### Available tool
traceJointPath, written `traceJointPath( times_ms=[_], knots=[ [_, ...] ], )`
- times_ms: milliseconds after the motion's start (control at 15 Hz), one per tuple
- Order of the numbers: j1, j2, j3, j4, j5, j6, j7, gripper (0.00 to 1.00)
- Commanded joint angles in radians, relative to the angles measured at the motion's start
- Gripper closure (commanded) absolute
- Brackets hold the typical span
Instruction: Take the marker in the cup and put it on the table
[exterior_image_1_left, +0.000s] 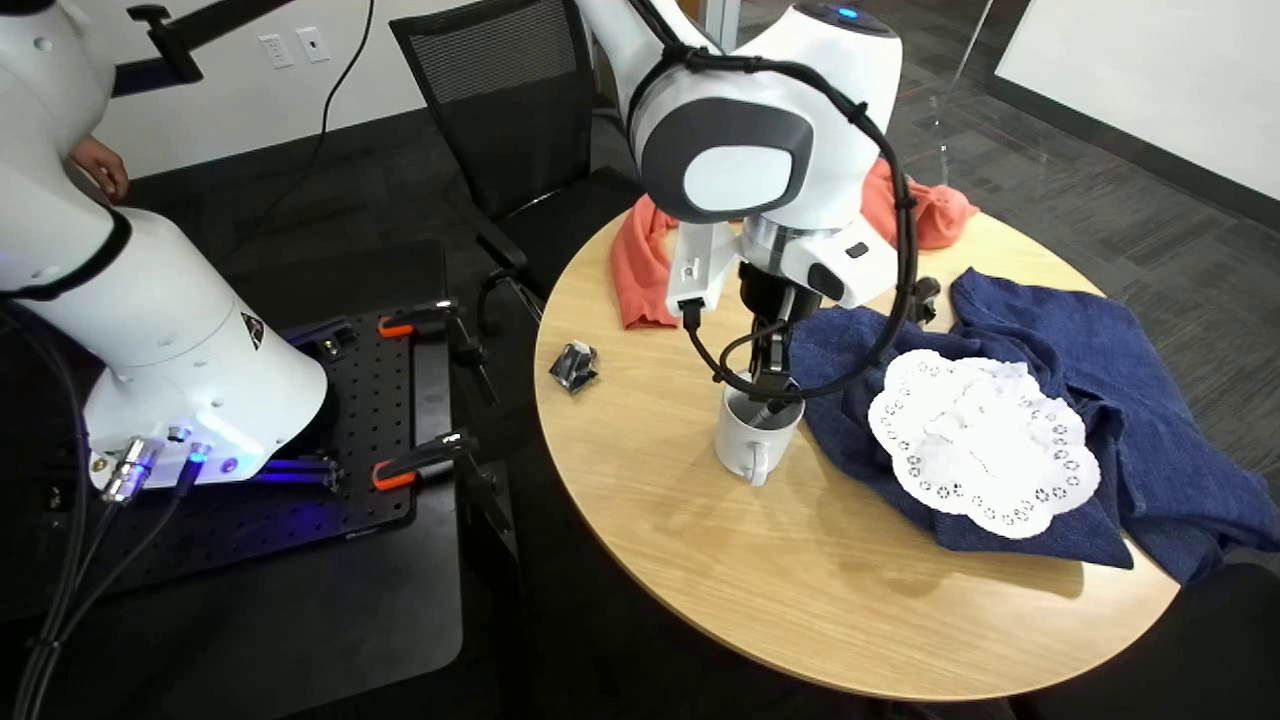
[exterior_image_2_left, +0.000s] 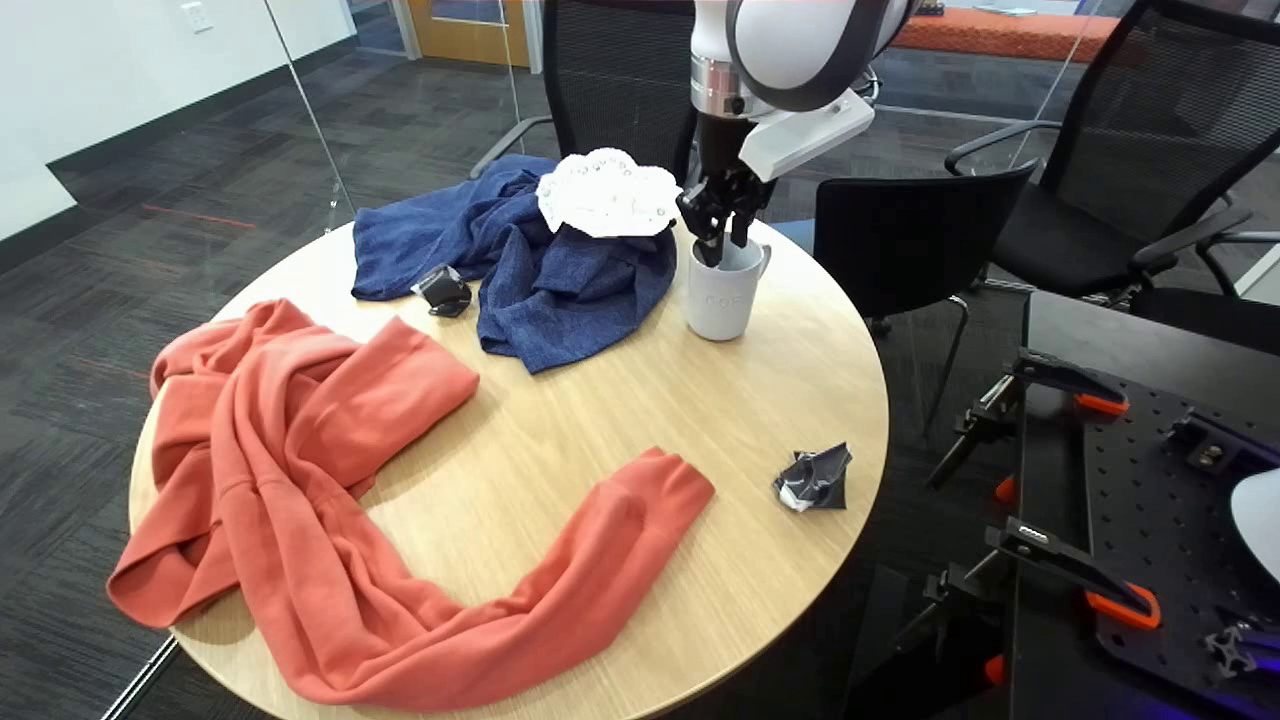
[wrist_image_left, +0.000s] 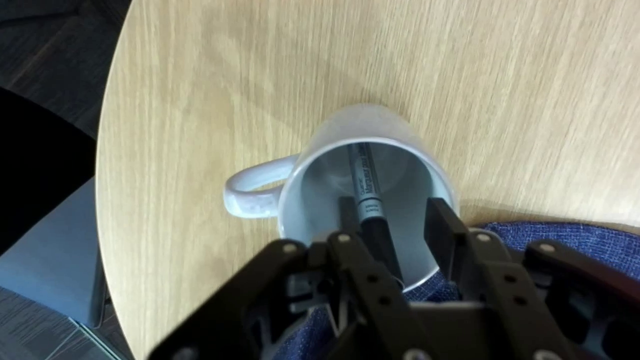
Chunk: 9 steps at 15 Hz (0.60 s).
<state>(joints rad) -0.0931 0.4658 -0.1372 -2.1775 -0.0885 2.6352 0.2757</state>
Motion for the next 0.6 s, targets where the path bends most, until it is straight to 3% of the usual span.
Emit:
traceJointPath(
  times_ms=[0,533],
  knots=[
    [0.005,0.03,-0.01,0.028,0.031,0.024,-0.026,0.55],
    [0.0,0.078,-0.014,0.067,0.042,0.039,-0.03,0.55]
  ],
)
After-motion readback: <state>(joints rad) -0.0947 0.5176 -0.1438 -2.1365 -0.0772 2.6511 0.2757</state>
